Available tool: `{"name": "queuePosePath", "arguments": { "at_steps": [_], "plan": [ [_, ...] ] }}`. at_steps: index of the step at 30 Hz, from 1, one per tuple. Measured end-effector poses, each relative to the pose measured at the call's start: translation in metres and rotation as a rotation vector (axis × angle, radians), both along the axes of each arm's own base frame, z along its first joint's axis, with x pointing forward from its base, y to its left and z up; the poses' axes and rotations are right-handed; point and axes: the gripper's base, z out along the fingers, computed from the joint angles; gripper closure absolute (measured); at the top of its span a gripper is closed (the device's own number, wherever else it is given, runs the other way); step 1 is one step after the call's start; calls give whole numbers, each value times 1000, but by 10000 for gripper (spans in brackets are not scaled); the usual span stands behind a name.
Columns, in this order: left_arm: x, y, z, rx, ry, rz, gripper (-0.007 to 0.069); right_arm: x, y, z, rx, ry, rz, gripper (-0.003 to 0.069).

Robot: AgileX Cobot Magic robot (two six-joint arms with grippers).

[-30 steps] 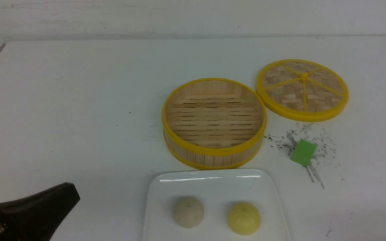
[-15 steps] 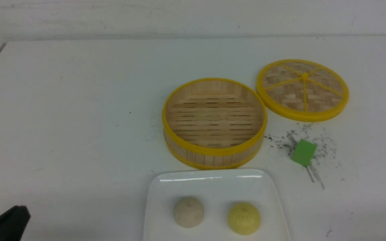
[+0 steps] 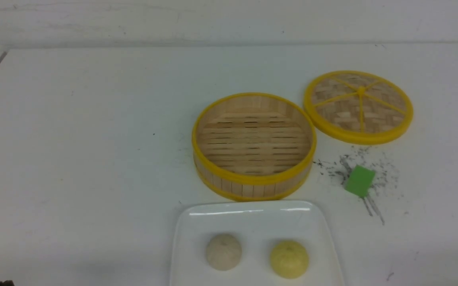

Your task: Put the steamed buns into the plate on the white tablecloth.

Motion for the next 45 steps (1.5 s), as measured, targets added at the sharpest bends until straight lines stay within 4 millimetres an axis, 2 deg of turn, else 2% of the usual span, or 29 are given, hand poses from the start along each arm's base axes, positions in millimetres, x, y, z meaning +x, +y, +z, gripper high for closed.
{"name": "queuePosePath", "arguments": {
  "at_steps": [20,27,45],
  "plan": [
    [0,-1,0,1,-1,-24,523,0,0,0,1,0,0,506],
    [0,2,0,2,-1,41,517,0,0,0,1,0,0,499],
    [0,2,0,2,-2,47,498,0,0,0,1,0,0,471]
  ]
}}
